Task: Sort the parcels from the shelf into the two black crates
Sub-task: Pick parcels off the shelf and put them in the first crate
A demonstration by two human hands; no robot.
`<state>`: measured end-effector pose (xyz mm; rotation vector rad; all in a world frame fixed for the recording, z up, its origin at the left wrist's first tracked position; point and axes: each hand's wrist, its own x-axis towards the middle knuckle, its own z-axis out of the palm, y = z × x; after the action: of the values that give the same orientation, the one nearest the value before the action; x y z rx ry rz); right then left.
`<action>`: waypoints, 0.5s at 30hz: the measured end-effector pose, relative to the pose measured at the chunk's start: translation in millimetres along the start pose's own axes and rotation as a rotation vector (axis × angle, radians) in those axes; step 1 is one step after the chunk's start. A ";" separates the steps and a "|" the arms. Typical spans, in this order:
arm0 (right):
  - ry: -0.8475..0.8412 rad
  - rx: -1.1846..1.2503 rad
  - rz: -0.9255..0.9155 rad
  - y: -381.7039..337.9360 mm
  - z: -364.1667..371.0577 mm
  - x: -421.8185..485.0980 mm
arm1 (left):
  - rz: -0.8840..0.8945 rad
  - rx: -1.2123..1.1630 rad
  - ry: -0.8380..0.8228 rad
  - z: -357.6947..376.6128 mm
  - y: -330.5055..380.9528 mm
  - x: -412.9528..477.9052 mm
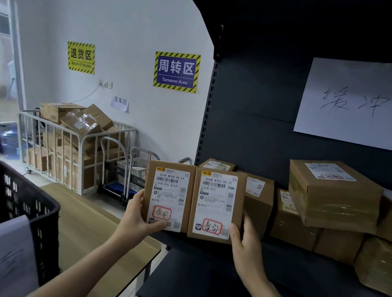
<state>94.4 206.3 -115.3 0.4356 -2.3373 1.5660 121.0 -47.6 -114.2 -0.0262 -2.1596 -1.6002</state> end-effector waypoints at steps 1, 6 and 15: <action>0.006 0.007 -0.004 -2.8 2.3 1.7 | 0.005 0.007 0.006 -3.7 1.8 -1.6; 0.002 0.046 -0.026 -15.5 12.4 9.8 | 0.019 0.064 0.040 -19.2 13.0 -11.9; -0.066 0.095 -0.112 -24.5 21.0 11.4 | 0.046 0.043 0.075 -35.7 26.3 -27.0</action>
<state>92.4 177.0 -97.7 0.6387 -2.2500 1.6376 164.7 -64.9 -92.2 -0.0028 -2.1206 -1.5045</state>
